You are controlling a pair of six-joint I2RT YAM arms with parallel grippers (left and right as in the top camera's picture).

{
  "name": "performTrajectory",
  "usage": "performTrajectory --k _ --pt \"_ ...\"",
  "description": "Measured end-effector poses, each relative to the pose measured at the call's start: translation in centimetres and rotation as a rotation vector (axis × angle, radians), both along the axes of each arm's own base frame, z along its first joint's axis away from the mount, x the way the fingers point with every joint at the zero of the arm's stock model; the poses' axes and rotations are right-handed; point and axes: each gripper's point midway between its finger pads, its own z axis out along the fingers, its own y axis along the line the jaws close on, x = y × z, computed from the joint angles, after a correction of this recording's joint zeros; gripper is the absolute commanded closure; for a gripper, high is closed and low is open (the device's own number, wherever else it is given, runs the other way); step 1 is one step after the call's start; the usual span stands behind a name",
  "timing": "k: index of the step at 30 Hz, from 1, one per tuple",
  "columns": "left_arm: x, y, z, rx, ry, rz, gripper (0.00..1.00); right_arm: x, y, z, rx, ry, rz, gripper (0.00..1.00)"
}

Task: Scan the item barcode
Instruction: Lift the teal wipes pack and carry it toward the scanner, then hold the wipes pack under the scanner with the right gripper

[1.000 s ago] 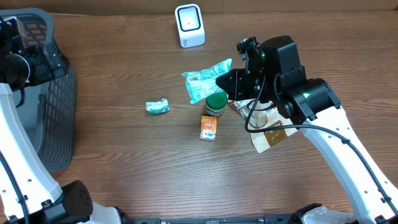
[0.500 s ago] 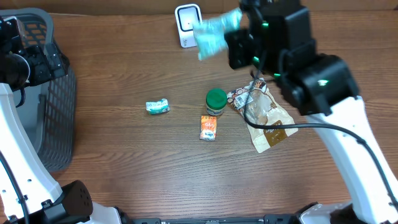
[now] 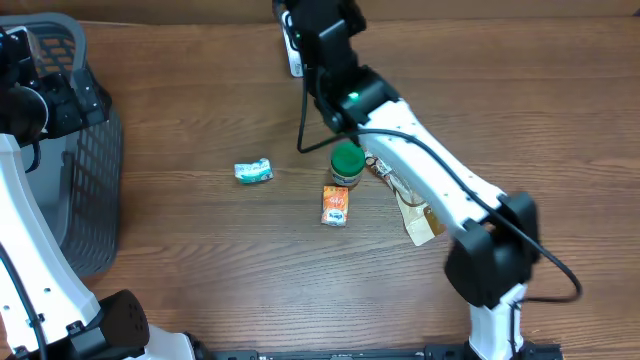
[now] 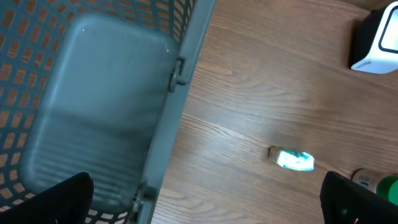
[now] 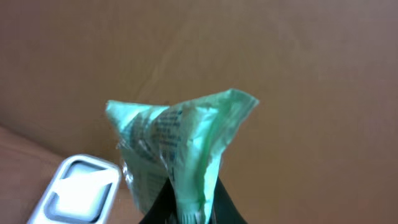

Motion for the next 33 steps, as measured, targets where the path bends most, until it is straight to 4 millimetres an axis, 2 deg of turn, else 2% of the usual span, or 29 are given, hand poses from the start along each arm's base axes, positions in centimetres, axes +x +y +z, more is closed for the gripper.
performTrajectory --k 8,17,19,23,33 --pt "0.0 0.0 0.0 -0.001 0.001 0.000 0.01 3.8 1.9 -3.9 -0.247 -0.122 0.044 0.96" --pt "0.0 0.0 0.0 -0.001 0.001 0.000 0.00 7.0 0.6 -12.3 -0.386 -0.039 0.069 0.96" --pt "0.0 0.0 0.0 0.000 0.000 -0.001 0.01 7.5 0.2 -13.5 -0.400 -0.029 0.070 0.96" --pt "0.0 0.0 0.0 -0.001 0.001 0.000 0.00 7.8 0.0 -14.3 -0.429 -0.028 0.075 0.96" --pt "0.0 0.0 0.0 -0.001 0.001 0.000 0.00 7.8 0.4 -13.9 -0.430 -0.047 0.084 0.96"
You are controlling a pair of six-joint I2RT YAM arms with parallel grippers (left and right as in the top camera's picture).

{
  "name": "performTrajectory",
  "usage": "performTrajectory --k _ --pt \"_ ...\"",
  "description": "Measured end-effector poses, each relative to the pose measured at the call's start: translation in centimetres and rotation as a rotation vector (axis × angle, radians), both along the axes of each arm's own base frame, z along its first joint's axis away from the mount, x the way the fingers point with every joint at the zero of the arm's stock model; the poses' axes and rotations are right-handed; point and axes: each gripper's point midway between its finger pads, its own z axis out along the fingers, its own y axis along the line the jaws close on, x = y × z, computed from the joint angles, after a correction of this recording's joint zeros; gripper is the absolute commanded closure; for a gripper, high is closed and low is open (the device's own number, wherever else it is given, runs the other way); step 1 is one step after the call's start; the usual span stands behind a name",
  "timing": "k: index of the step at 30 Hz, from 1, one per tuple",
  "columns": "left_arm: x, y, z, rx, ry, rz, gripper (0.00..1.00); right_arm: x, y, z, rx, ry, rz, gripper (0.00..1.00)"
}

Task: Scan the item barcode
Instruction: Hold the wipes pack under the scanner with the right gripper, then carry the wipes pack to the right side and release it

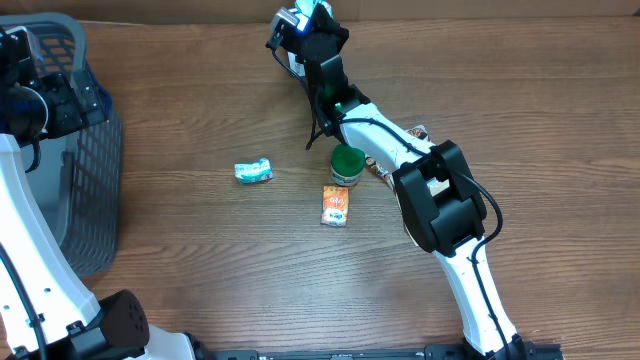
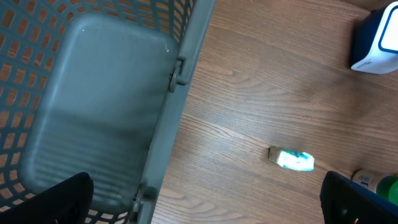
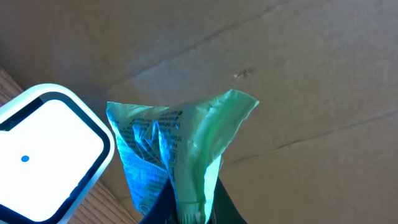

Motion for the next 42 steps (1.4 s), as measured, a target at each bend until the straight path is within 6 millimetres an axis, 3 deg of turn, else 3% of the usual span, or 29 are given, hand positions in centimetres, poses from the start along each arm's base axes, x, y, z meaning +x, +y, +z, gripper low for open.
performTrajectory --k 9,13,15,18,20,21,24,28,32,38,41,42 --pt "0.0 0.0 0.0 0.000 0.000 0.000 0.00 -0.7 0.8 0.1 0.167 0.018 -0.015 0.96" --pt "0.0 0.0 0.0 0.000 0.000 0.000 0.01 -2.1 0.9 1.1 0.196 0.095 -0.037 0.96" --pt "0.0 0.0 0.0 0.000 0.000 0.000 0.00 -3.4 0.7 3.0 0.229 0.138 -0.047 0.96" --pt "0.0 0.0 0.0 0.001 -0.001 0.000 0.00 -6.2 0.2 7.3 0.320 0.196 -0.045 0.96" --pt "0.0 0.0 0.0 0.000 0.000 0.000 0.00 -9.4 -0.5 11.4 0.421 0.257 -0.016 0.96" --pt "0.0 0.0 0.0 0.000 0.000 0.000 0.00 -10.3 -0.8 12.6 0.450 0.268 -0.007 0.96" --pt "0.0 0.0 0.0 0.000 0.000 0.000 0.01 -15.5 -2.4 17.4 0.640 0.375 0.045 0.96" --pt "0.0 0.0 0.0 0.000 0.000 0.000 0.00 -21.4 -6.9 21.7 0.900 0.503 0.045 0.96" --pt "0.0 0.0 0.0 0.000 0.000 0.000 0.00 -25.2 -14.7 22.4 1.137 0.585 -0.137 0.96" --pt "0.0 0.0 0.0 0.000 0.000 0.000 0.00 -28.7 -26.5 18.3 1.371 0.623 -0.600 0.96" --pt "0.0 0.0 0.0 0.000 0.000 0.000 0.01 -29.3 -31.1 15.5 1.451 0.611 -0.779 0.96" --pt "0.0 0.0 0.0 0.000 0.000 0.000 0.00 -29.3 -31.7 15.0 1.462 0.611 -0.800 0.96"
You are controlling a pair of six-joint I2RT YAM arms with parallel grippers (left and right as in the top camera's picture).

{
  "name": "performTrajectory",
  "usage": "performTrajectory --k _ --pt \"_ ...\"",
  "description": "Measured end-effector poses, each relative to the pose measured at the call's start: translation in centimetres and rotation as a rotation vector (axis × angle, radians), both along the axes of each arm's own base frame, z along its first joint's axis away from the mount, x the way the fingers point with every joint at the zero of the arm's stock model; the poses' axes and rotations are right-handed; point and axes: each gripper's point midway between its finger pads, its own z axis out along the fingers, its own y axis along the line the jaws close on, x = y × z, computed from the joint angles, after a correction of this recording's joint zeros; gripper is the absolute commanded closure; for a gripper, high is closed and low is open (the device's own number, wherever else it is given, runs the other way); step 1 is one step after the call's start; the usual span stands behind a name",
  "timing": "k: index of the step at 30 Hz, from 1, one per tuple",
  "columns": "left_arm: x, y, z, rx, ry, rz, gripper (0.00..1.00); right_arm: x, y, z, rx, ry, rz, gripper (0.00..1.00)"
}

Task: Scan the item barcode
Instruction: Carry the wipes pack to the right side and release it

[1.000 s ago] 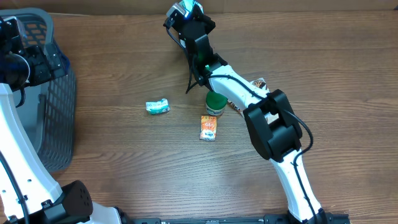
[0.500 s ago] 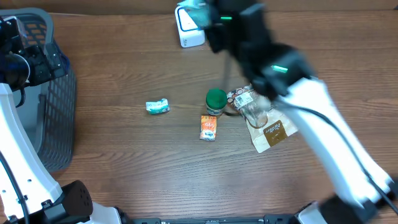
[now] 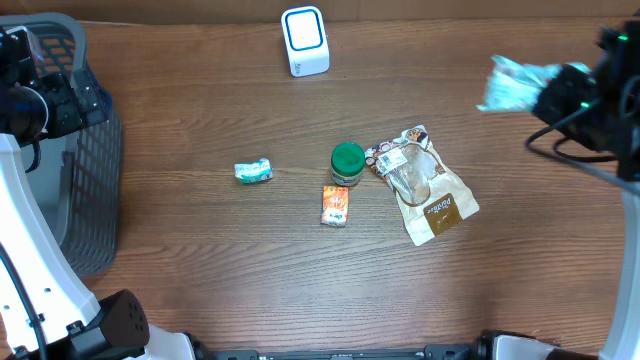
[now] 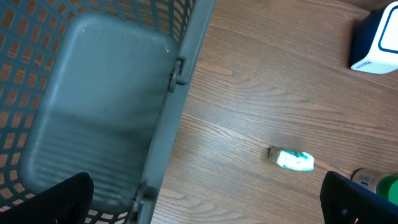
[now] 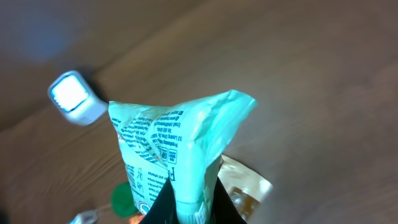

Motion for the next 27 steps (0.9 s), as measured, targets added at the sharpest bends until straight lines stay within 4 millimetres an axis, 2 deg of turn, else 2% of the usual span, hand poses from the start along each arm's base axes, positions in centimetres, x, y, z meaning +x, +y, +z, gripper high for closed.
performTrajectory --k 4,7,10,13,19,27 --pt "0.0 0.0 0.0 0.000 0.000 0.000 0.00 0.4 -4.5 -4.8 0.089 0.055 -0.123 0.96" --pt "0.0 0.0 0.0 0.000 -0.001 0.000 0.00 0.6 -7.4 -9.4 0.170 0.085 -0.196 0.96" --pt "0.0 0.0 0.0 0.000 -0.001 0.000 0.01 0.6 -9.6 -13.4 0.231 0.097 -0.252 0.96" --pt "0.0 0.0 0.0 0.000 0.000 0.000 0.00 0.3 -11.0 -17.1 0.264 0.108 -0.289 0.96" --pt "0.0 0.0 0.0 0.000 0.000 0.000 0.00 -0.1 -11.7 -21.0 0.291 0.099 -0.322 0.96" --pt "0.0 0.0 0.0 0.000 0.000 0.000 0.01 -0.1 -13.1 -24.0 0.250 0.090 -0.379 0.96"
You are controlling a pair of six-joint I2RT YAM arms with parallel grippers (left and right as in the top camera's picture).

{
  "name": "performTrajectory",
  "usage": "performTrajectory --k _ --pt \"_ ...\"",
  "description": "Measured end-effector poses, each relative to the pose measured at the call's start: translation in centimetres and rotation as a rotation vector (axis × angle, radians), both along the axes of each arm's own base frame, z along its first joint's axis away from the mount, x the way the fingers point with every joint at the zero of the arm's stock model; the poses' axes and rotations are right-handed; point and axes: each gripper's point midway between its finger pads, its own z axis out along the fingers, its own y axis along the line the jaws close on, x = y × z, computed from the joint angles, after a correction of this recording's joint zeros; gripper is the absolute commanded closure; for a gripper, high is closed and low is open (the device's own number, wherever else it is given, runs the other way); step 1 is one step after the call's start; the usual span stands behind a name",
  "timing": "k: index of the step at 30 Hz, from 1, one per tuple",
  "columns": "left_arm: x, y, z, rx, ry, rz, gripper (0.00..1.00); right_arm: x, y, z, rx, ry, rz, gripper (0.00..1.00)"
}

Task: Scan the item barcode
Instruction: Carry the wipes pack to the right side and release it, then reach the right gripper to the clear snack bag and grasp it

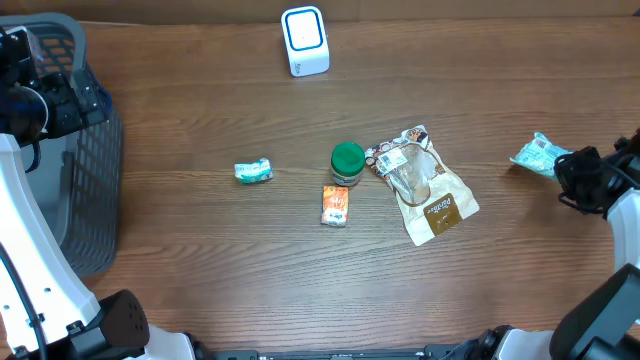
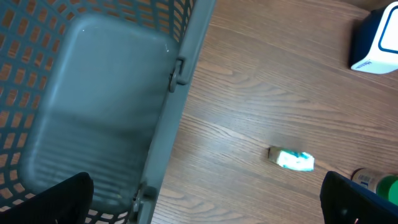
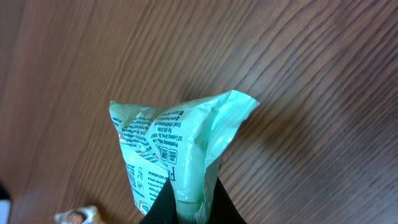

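Observation:
A pale green packet with printed text is pinched by its seam in my right gripper, low over the table near the right edge; in the right wrist view the packet fills the centre with my right gripper shut on it. The white scanner with a blue ring stands at the far middle of the table, far from the packet. My left gripper hangs open over the basket's rim, holding nothing.
A grey mesh basket stands at the left edge. Mid-table lie a small teal packet, a green-lidded jar, an orange sachet and a brown snack bag.
My right gripper has gone lower and further right with the green packet, from high over the right side down close to the table. The left arm has not moved.
My right gripper held the green packet near the scanner at the far middle. Then the packet was right at the scanner's face, lit blue. Then it was carried away to the right side, and now it hangs low near the right edge.

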Motion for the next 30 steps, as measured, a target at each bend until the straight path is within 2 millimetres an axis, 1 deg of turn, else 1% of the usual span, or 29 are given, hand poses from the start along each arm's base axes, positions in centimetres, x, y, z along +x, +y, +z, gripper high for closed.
performTrajectory --k 6,7,8,10,11,12,15,17,19,21,23,24,26,27,29,30 --pt "0.0 0.0 0.0 0.000 0.000 0.000 0.00 -0.2 -0.2 -3.3 0.009 0.037 -0.016 0.96" --pt "0.0 0.0 0.0 0.000 0.000 0.000 0.01 -0.2 -0.3 -3.7 0.013 0.044 -0.018 0.95" --pt "0.0 0.0 0.0 0.000 0.000 0.000 0.01 -0.2 -0.4 -4.2 0.014 0.050 -0.019 0.91" --pt "0.0 0.0 0.0 0.000 0.000 0.000 0.00 -0.1 -0.4 -4.9 0.021 0.062 -0.023 0.79" --pt "0.0 0.0 0.0 0.000 0.000 0.000 0.01 -0.2 -0.5 -5.2 0.025 0.068 -0.026 0.68" --pt "0.0 0.0 0.0 0.000 0.000 0.000 0.00 -0.2 -0.5 -5.3 0.029 0.071 -0.029 0.62" --pt "0.0 0.0 0.0 0.000 0.000 0.000 0.00 -0.4 -0.3 -5.6 0.037 0.084 -0.026 0.46" --pt "0.0 0.0 0.0 0.000 0.000 0.000 0.00 -0.6 -0.2 -5.6 0.044 0.094 -0.030 0.32" --pt "0.0 0.0 0.0 0.000 0.000 0.000 0.00 -0.9 0.0 -5.4 0.058 0.114 -0.029 0.23" --pt "0.0 0.0 0.0 0.000 0.000 0.000 0.01 -0.8 -0.1 -4.3 0.063 0.123 -0.027 0.18" --pt "0.0 0.0 0.0 0.000 0.000 0.000 0.01 -0.1 -0.5 -2.3 0.051 0.108 -0.024 0.14" --pt "0.0 0.0 0.0 0.000 0.000 0.000 0.00 0.3 -0.8 -0.9 0.042 0.096 -0.024 0.14" --pt "0.0 0.0 0.0 0.000 0.000 0.000 0.00 1.0 -1.1 2.5 0.022 0.065 -0.019 0.13" --pt "0.0 0.0 0.0 0.000 0.000 0.000 0.00 1.5 -1.2 4.6 0.008 0.042 -0.011 0.13" --pt "0.0 0.0 0.0 0.000 0.000 0.000 0.01 2.2 -0.7 7.9 -0.012 -0.002 0.024 0.13" --pt "0.0 0.0 0.0 0.000 0.000 0.000 0.01 2.6 -0.1 9.6 -0.025 -0.027 0.062 0.13"
